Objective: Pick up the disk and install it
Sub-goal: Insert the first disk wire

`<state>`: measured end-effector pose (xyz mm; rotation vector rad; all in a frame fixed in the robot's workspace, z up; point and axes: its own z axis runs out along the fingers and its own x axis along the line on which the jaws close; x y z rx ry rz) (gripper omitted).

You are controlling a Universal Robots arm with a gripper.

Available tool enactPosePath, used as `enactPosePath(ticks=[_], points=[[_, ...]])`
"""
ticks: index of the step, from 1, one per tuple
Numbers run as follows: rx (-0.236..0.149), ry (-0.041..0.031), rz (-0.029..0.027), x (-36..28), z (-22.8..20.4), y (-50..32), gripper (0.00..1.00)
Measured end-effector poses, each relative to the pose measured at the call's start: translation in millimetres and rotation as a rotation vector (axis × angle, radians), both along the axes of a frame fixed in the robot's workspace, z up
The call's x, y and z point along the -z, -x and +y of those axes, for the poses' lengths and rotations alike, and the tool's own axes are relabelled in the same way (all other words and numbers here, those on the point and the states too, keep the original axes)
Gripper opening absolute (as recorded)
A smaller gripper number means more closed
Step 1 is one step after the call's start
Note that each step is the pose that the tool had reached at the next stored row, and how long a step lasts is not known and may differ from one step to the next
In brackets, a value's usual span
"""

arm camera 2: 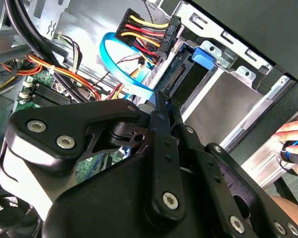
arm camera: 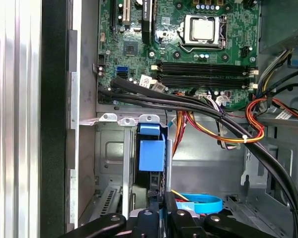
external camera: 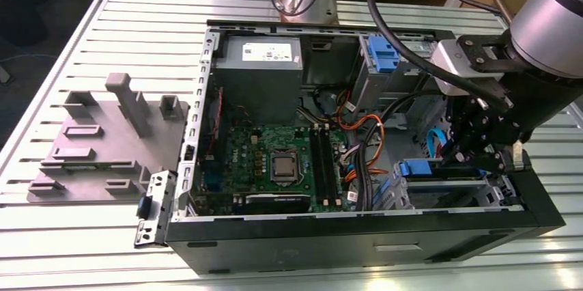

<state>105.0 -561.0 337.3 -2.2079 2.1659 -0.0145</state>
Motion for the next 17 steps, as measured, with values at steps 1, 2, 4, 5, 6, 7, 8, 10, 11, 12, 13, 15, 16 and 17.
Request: enactPosePath(ticks=[1,2,4,5,6,7,8,10,11,12,13,15,16,17], points=[[0.0,0.0001,0.0,0.1,-0.1,0.0,0.16],[0.0,0.0,0.0,0.7,-0.2,0.0,0.16],[0.0,0.0003,-0.0001,1.7,-0.3,0.0,0.16],[0.0,0.0003,-0.0002,1.7,-0.3,0.0,0.16],[0.0,0.0004,-0.0002,1.7,-0.3,0.0,0.16],[0.0,0.0004,-0.0001,1.7,-0.3,0.0,0.16],[0.0,0.0002,-0.0002,2.0,-0.3,0.0,0.16],[0.0,-0.0001,-0.0002,3.2,-0.3,0.0,0.16],[0.0,0.0002,-0.0001,3.6,-0.3,0.0,0.16],[0.0,0.0002,-0.0002,3.9,-0.3,0.0,0.16],[0.0,0.0003,-0.0001,4.2,-0.3,0.0,0.16],[0.0,0.0002,-0.0001,4.5,-0.3,0.0,0.16],[0.0,0.0003,-0.0001,4.5,-0.3,0.0,0.16],[0.0,0.0003,-0.0002,4.5,-0.3,0.0,0.16]])
